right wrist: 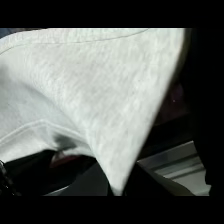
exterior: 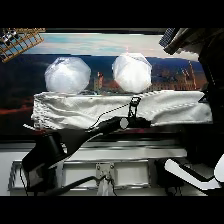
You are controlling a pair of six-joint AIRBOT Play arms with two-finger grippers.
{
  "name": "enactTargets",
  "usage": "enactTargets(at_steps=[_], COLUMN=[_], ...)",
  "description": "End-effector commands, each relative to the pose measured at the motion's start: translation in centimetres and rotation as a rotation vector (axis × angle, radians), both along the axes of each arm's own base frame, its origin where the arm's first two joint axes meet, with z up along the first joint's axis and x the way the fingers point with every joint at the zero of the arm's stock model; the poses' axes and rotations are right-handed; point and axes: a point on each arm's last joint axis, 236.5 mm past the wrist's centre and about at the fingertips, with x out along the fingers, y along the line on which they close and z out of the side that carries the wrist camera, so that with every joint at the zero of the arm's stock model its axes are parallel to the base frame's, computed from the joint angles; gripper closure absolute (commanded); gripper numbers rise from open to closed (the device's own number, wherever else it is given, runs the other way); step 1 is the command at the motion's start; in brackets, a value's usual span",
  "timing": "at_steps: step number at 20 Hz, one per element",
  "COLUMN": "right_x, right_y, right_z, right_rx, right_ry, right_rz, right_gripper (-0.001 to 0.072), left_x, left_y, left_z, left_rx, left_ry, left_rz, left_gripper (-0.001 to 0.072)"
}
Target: Fold the clothes and pants, and hang the long-sleeved shirts on hangers.
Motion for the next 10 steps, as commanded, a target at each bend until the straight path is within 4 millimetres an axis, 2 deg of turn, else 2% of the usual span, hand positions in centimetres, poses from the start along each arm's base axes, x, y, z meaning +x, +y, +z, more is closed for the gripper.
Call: enactTargets(at_steps=[1, 3, 6, 8, 10], right_x=[-1.4, -1.7, -1.3, -0.6, 0.2], right_y=[0.0, 0.2, 0.7, 2.0, 4.7], right_z=[0.3, 0.3, 0.3, 0.3, 0.4], right_rx=[-0.002, 0.003, 0.002, 0.008, 0.040], right_ry=[0.058, 0.067, 0.062, 0.051, 0.052], right_rz=[-0.004, -0.002, 0.019, 0.053, 0.076], right_gripper=[0.0673, 0.0673, 0.0673, 0.0673, 0.0672], left_x=[1.2, 0.4, -2.2, -2.5, -1.0], left_y=[-0.9, -0.9, 0.0, 1.2, 3.6], left_z=[0.1, -0.6, -0.8, 2.0, 6.1], left_rx=[-0.023, -0.009, 0.030, 0.036, 0.055], left_ry=[-0.028, -0.002, 0.100, 0.075, -0.038], left_rz=[0.040, 0.015, -0.096, -0.204, -0.301], left_gripper=[0.0677, 0.0677, 0.0677, 0.0678, 0.0678])
